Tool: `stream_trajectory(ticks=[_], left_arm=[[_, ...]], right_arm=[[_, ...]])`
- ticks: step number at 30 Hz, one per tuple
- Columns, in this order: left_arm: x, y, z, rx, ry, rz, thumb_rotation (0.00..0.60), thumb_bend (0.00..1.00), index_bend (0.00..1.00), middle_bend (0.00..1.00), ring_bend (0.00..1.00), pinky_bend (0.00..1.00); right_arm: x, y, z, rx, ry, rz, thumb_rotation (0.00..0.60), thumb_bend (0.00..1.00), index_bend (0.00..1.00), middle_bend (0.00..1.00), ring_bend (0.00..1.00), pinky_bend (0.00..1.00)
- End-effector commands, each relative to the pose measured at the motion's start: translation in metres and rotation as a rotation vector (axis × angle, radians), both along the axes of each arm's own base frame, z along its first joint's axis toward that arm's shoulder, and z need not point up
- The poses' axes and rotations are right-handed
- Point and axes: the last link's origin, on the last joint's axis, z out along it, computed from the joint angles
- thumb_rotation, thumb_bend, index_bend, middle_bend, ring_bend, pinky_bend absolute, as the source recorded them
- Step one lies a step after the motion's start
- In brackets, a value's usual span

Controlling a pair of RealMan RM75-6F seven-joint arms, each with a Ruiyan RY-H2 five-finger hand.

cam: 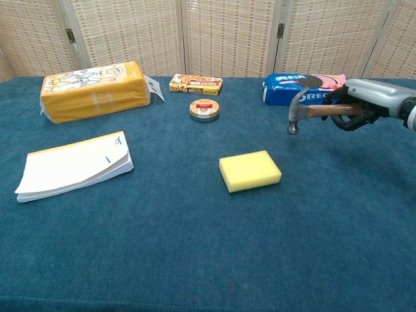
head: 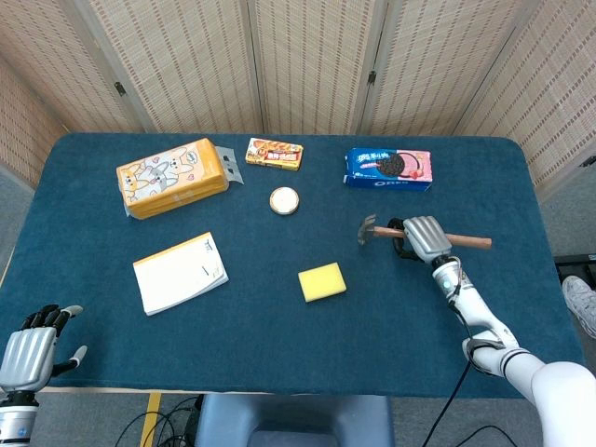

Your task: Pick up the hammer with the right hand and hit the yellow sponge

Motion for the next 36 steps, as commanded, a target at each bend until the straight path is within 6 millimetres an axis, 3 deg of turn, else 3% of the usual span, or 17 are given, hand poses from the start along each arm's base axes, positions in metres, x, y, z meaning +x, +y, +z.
stream_trajectory(ticks=[1,10,18,31,36], left_arm=[[0.0,0.0,0.0,0.001,0.001,0.0,0.6,0.29,0.29,0.36,0.21,0.27],[0.005,0.002,0.001,0.01,0.007,-0.013,0.6,0.29,0.29,0.36,0.21,0.27],[0.009,0.003,-0.003,0.004,0.002,-0.024,0.6,0.29,0.29,0.36,0.21,0.27],[0.004,0.0,0.0,0.014,0.002,-0.01,0.6,0.29,0.29,0.36,0.21,0.27],[0.001,-0.003,0.0,0.014,0.002,-0.001,0.6,0.29,0.29,0.36,0.21,0.27]], right_arm=[[0.001,0.006,-0.002,0.02,-0.034,0.019,0.6,1.0,0.87,0.92,0.77,0.8],[0.021,0.032,0.002,0.074,-0.097,0.185,0.6,1.0,0.87,0.93,0.78,0.8],[0.035,0.051,-0.004,0.097,-0.017,0.292,0.6,1.0,0.87,0.93,0.78,0.8],[0.06,0.05,-0.019,0.088,0.002,0.356,0.6,1.0,0.87,0.94,0.78,0.8],[0.055,0.049,-0.025,0.095,0.068,0.362,0.6,1.0,0.87,0.94,0.78,0.8]])
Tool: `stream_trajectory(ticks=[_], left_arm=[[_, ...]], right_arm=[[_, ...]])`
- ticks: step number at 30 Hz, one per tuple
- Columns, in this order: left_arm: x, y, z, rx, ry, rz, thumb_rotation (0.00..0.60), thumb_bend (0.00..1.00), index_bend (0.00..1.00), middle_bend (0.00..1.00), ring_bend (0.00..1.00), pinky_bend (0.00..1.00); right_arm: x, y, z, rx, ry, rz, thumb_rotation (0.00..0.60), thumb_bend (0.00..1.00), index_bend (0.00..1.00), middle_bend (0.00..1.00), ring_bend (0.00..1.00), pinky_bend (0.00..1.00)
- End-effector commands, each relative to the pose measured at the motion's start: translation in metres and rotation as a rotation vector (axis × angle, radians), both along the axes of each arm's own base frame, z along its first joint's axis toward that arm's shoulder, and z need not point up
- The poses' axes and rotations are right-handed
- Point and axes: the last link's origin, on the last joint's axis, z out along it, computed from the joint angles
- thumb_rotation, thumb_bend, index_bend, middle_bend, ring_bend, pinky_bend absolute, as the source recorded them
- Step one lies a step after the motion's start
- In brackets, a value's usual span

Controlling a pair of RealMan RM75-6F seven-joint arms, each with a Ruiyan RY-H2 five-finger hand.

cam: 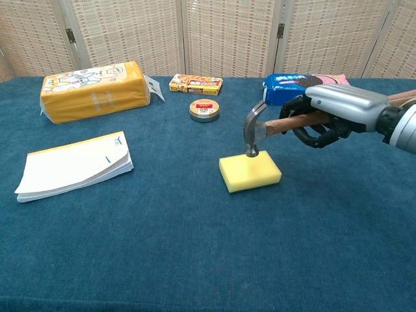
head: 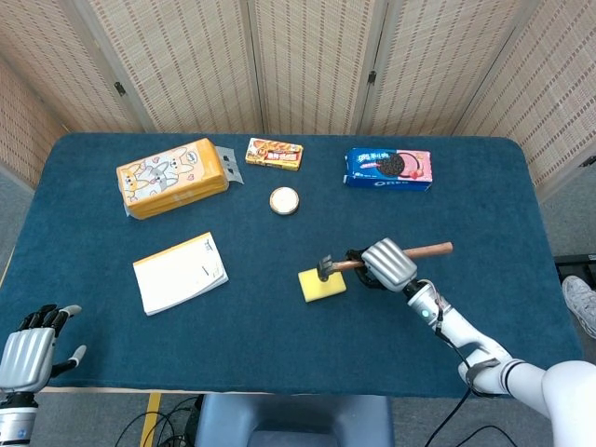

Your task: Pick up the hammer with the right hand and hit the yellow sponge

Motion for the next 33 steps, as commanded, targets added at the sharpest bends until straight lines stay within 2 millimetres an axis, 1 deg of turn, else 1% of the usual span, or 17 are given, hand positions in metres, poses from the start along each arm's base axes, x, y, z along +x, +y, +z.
stream_trajectory(ticks=[1,5,10,12,16,20,22,28,33], left_arm=[[-0.001,-0.001,0.0,-0.001,0.0,0.003,0.6,0.29,0.29,0.36,0.21,0.27],[-0.001,-0.001,-0.001,-0.006,-0.001,0.001,0.6,0.29,0.29,0.36,0.21,0.27],[-0.001,-0.001,0.001,-0.001,-0.001,0.0,0.6,0.29,0.29,0.36,0.21,0.27],[0.0,-0.001,0.001,-0.001,-0.002,-0.003,0.6,0.29,0.29,0.36,0.21,0.27],[0.001,-0.001,0.001,-0.001,-0.001,-0.004,0.6,0.29,0.29,0.36,0.21,0.27],[0.001,0.0,0.0,0.0,-0.002,-0.005,0.6,0.29,0.29,0.36,0.21,0.27],[0.001,0.0,0.0,-0.001,-0.003,-0.005,0.6,0.29,0.29,0.36,0.21,0.27],[0.0,-0.001,-0.001,-0.004,-0.001,-0.001,0.6,0.29,0.29,0.36,0.21,0.27],[-0.001,-0.002,0.001,0.001,-0.001,0.004,0.6,0.29,0.29,0.36,0.21,0.27]], right_arm=[[-0.005,-0.001,-0.005,-0.002,0.066,0.008,0.6,1.0,0.87,0.94,0.78,0.8],[-0.009,-0.002,-0.011,-0.014,0.127,0.015,0.6,1.0,0.87,0.94,0.78,0.8],[-0.01,-0.003,-0.01,-0.017,0.119,0.003,0.6,1.0,0.87,0.93,0.78,0.8],[-0.007,-0.003,-0.007,-0.022,0.087,0.002,0.6,1.0,0.87,0.93,0.78,0.8],[0.003,-0.003,0.004,-0.039,-0.037,-0.001,0.6,1.0,0.87,0.93,0.78,0.8],[0.007,-0.004,0.008,-0.062,-0.066,0.01,0.6,1.0,0.87,0.93,0.78,0.8],[0.006,-0.004,0.005,-0.058,-0.055,0.011,0.6,1.0,0.87,0.93,0.78,0.8],[0.001,-0.002,-0.015,-0.045,0.034,0.024,0.6,1.0,0.87,0.93,0.78,0.8],[-0.008,-0.001,-0.029,-0.018,0.115,0.029,0.6,1.0,0.87,0.93,0.78,0.8]])
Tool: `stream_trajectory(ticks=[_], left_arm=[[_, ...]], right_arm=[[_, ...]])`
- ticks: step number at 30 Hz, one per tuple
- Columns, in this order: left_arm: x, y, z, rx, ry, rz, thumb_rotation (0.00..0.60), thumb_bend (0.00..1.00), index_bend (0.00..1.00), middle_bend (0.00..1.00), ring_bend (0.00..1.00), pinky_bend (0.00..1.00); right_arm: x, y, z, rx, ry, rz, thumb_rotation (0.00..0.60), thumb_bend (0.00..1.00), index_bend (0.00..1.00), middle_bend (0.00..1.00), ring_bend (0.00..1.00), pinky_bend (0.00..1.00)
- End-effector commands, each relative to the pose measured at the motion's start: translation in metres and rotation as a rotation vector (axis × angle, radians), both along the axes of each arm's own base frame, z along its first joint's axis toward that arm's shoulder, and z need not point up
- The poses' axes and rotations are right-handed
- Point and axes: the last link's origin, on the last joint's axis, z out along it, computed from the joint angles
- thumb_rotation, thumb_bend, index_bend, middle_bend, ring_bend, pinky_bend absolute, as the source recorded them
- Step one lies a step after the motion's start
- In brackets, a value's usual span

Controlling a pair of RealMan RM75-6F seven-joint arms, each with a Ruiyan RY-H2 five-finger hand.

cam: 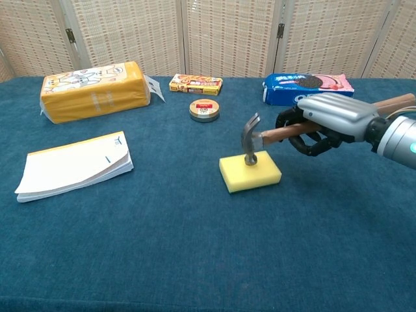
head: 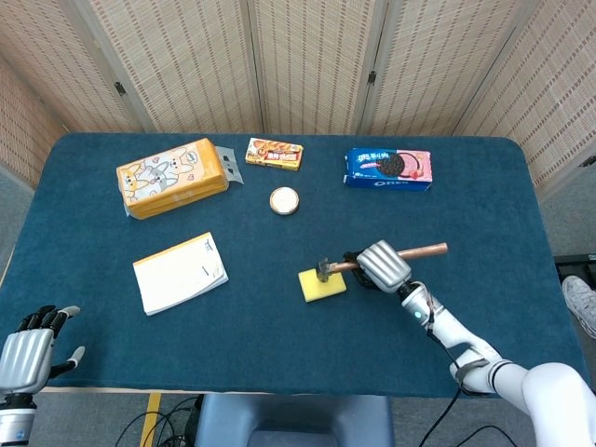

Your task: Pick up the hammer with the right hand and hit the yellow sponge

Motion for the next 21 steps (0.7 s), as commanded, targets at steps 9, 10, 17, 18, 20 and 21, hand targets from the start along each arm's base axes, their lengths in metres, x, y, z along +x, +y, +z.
stream_trajectory(ticks=[9,10,17,18,20,21], left_arm=[[0.0,0.0,0.001,0.001,0.0,-0.004,0.6,0.29,0.29,0.36,0.21,0.27],[0.001,0.0,0.0,0.0,0.0,-0.005,0.6,0.29,0.29,0.36,0.21,0.27],[0.002,0.002,-0.001,-0.004,-0.001,-0.007,0.6,0.29,0.29,0.36,0.21,0.27],[0.002,0.002,-0.001,-0.005,-0.002,-0.009,0.6,0.29,0.29,0.36,0.21,0.27],[0.004,0.003,-0.002,-0.005,-0.003,-0.015,0.6,0.29,0.29,0.36,0.21,0.27],[0.004,0.003,-0.002,-0.005,-0.002,-0.016,0.6,0.29,0.29,0.36,0.21,0.27]], right_arm=[[0.0,-0.007,0.014,-0.05,-0.092,-0.019,0.6,1.0,0.87,0.93,0.78,0.8],[0.0,-0.009,0.017,-0.062,-0.105,-0.031,0.6,1.0,0.87,0.93,0.78,0.8],[-0.002,-0.031,0.017,-0.086,-0.14,-0.141,0.6,1.0,0.87,0.91,0.78,0.8],[-0.001,-0.034,0.015,-0.078,-0.148,-0.162,0.6,0.98,0.87,0.9,0.78,0.8],[0.001,-0.041,0.008,-0.058,-0.167,-0.206,0.6,0.87,0.87,0.87,0.77,0.8],[0.002,-0.044,0.005,-0.05,-0.172,-0.222,0.6,0.79,0.87,0.86,0.76,0.79]])
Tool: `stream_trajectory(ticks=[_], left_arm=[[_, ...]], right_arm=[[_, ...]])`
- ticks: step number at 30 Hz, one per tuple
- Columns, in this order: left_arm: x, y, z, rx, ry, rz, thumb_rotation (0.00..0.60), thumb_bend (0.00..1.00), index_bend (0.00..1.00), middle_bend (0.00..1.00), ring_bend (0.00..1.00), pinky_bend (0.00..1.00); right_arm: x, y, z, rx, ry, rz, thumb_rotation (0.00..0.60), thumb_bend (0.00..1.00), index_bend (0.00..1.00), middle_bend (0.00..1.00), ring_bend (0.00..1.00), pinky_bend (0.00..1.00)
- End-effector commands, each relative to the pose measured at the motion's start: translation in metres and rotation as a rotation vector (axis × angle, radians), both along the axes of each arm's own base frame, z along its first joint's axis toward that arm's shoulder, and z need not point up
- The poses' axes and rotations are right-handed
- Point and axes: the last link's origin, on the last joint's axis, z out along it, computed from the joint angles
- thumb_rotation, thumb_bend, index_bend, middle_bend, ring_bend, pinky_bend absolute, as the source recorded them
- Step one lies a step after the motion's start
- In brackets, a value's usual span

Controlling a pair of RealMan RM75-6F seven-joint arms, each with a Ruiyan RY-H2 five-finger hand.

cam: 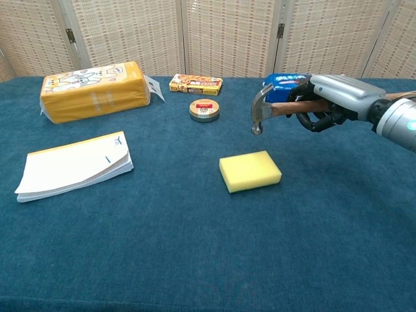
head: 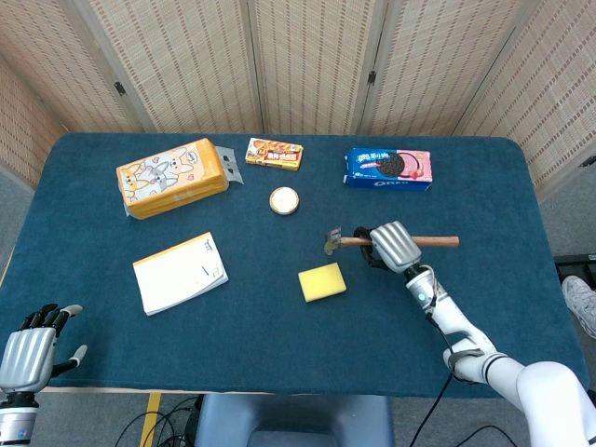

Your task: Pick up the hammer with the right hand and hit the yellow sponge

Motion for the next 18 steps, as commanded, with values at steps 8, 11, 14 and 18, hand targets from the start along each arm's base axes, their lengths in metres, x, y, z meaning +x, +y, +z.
stream_trajectory(ticks=[8,11,14,18], left_arm=[[0.001,-0.001,0.004,0.007,0.011,0.003,0.6,0.29,0.29,0.36,0.21,0.27],[0.0,-0.002,0.007,0.014,0.018,0.01,0.6,0.29,0.3,0.36,0.21,0.27],[0.0,-0.002,0.009,0.022,0.018,0.014,0.6,0.29,0.3,0.36,0.21,0.27],[-0.001,-0.001,0.009,0.024,0.015,0.013,0.6,0.29,0.3,0.36,0.21,0.27]], right_arm=[[0.008,-0.031,-0.029,0.113,-0.125,-0.199,0.6,0.33,0.29,0.37,0.3,0.42],[0.006,-0.033,-0.024,0.12,-0.146,-0.21,0.6,0.22,0.12,0.21,0.18,0.32],[-0.002,-0.036,-0.015,0.131,-0.146,-0.236,0.6,0.17,0.01,0.14,0.11,0.23],[-0.016,-0.031,0.007,0.098,-0.155,-0.232,0.6,0.16,0.0,0.1,0.06,0.18]])
